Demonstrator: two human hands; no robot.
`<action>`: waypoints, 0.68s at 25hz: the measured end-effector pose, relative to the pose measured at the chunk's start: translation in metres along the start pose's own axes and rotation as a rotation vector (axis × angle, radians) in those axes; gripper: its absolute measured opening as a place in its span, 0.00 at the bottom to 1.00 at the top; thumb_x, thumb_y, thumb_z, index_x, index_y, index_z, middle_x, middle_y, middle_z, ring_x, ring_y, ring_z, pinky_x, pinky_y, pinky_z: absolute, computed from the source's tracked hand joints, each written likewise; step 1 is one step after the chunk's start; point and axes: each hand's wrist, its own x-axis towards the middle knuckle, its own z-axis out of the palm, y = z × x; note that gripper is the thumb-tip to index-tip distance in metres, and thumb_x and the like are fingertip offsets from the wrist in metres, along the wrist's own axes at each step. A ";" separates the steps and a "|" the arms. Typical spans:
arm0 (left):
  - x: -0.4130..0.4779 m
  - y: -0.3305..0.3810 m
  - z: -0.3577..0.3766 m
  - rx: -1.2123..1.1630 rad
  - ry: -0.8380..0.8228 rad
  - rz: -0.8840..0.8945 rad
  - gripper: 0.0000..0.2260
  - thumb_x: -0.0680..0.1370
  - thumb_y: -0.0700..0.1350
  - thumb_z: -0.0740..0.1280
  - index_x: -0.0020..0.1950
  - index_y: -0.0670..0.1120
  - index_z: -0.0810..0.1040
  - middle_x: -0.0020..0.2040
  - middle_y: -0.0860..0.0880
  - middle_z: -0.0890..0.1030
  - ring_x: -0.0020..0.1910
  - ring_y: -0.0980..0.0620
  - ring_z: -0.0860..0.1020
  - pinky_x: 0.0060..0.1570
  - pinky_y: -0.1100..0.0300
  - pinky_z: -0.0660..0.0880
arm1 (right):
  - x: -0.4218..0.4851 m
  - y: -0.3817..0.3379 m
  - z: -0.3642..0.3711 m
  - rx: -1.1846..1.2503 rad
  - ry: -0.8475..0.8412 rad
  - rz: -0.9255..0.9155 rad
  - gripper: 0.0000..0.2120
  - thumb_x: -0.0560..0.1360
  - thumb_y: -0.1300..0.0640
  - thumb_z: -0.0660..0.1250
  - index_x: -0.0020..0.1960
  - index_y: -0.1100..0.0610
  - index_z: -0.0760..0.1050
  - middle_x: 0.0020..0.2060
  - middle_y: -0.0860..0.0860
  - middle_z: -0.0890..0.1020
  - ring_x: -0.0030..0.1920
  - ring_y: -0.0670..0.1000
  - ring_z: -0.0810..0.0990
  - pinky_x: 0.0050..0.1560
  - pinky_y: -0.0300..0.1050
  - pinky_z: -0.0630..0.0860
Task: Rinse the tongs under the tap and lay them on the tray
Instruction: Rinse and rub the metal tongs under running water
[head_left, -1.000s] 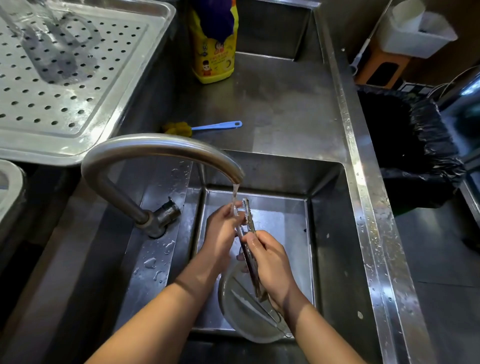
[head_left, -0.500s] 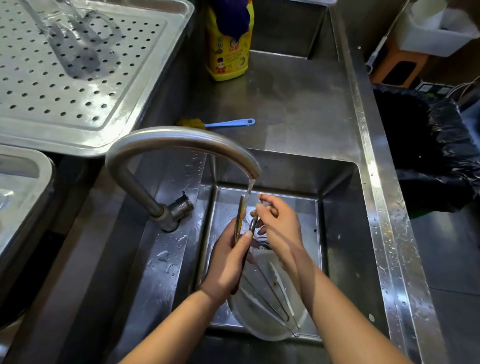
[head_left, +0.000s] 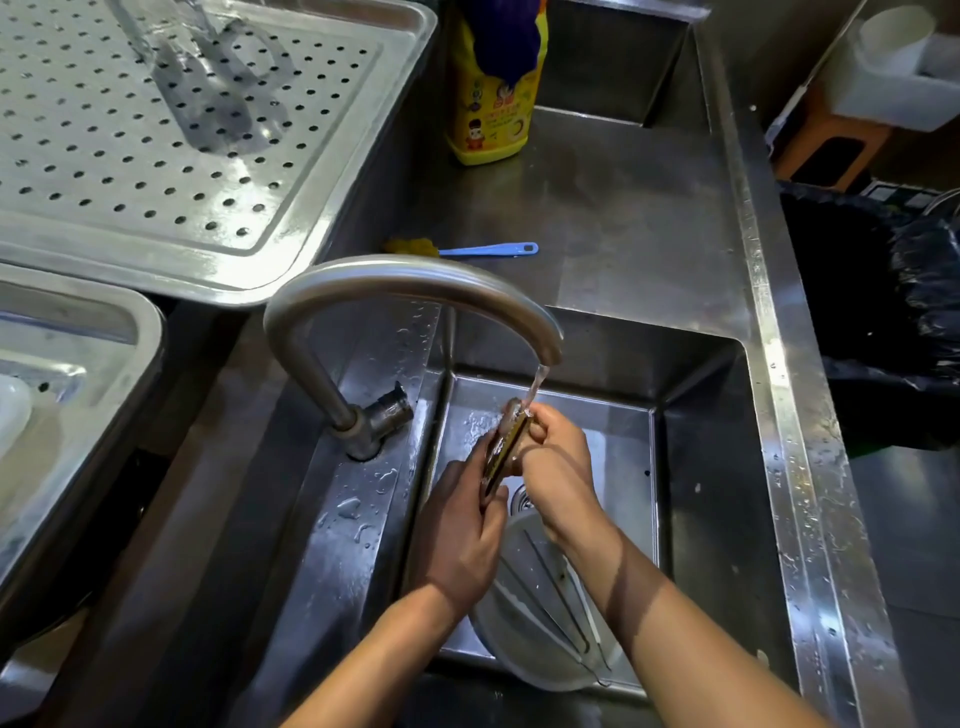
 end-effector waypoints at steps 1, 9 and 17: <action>0.000 -0.002 0.000 0.024 0.002 0.003 0.25 0.78 0.56 0.56 0.76 0.60 0.62 0.61 0.51 0.78 0.57 0.56 0.76 0.55 0.60 0.72 | -0.002 0.002 0.000 0.032 -0.029 0.021 0.12 0.76 0.67 0.63 0.46 0.54 0.82 0.36 0.54 0.84 0.37 0.52 0.83 0.36 0.47 0.82; -0.001 -0.009 -0.001 0.027 0.010 -0.002 0.27 0.75 0.55 0.55 0.75 0.59 0.63 0.55 0.51 0.77 0.50 0.55 0.76 0.49 0.62 0.71 | 0.006 -0.009 -0.004 0.102 -0.078 0.072 0.08 0.78 0.65 0.65 0.48 0.59 0.83 0.36 0.54 0.86 0.38 0.51 0.85 0.36 0.43 0.82; 0.004 -0.011 -0.003 -0.060 -0.009 -0.009 0.28 0.73 0.48 0.57 0.72 0.67 0.66 0.49 0.52 0.77 0.46 0.58 0.76 0.48 0.55 0.75 | 0.008 -0.005 -0.005 -0.013 -0.078 0.067 0.08 0.79 0.61 0.66 0.43 0.60 0.79 0.32 0.52 0.84 0.33 0.50 0.83 0.33 0.42 0.81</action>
